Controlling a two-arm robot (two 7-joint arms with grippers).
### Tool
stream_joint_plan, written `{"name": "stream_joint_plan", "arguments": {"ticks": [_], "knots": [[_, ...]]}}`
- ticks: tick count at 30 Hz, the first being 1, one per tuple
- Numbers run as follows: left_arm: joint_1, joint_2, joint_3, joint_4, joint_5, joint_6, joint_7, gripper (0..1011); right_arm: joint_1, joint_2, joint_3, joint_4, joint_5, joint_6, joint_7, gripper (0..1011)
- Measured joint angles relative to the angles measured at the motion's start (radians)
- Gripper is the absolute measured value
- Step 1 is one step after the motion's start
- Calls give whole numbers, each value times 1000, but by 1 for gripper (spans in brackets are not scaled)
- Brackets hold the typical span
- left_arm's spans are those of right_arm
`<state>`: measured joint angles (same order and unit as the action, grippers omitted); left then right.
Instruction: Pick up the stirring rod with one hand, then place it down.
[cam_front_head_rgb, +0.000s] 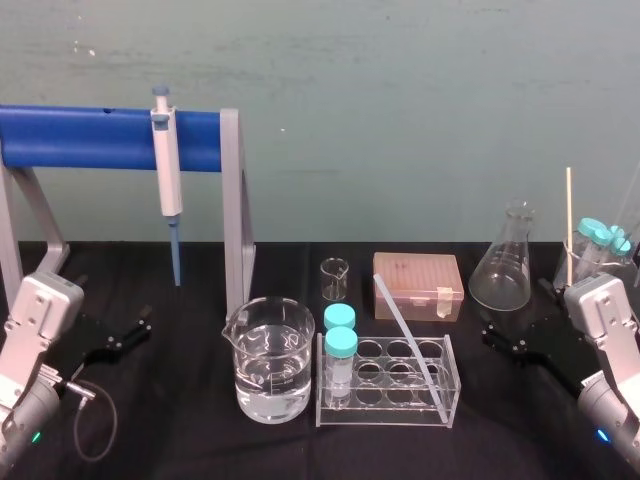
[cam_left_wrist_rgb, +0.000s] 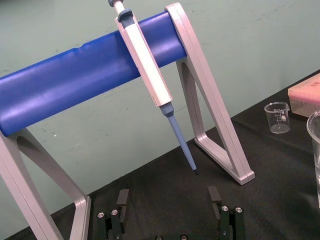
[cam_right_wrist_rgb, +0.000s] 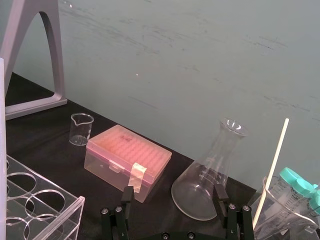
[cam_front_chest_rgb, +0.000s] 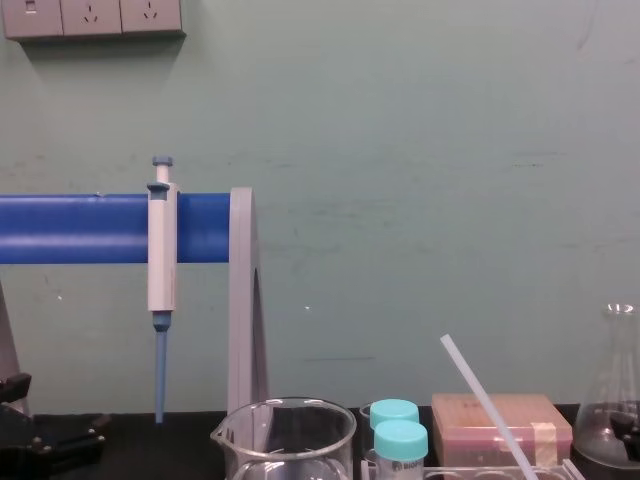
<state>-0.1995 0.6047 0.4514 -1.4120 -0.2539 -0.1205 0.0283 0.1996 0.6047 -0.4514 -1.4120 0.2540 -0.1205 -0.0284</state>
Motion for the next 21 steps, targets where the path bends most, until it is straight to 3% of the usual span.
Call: {"name": "stream_joint_plan", "arguments": {"ticks": [21], "knots": [[0,0,0,0,0,0,0,1000,0,0,0,0,0,0,0,1003]]}}
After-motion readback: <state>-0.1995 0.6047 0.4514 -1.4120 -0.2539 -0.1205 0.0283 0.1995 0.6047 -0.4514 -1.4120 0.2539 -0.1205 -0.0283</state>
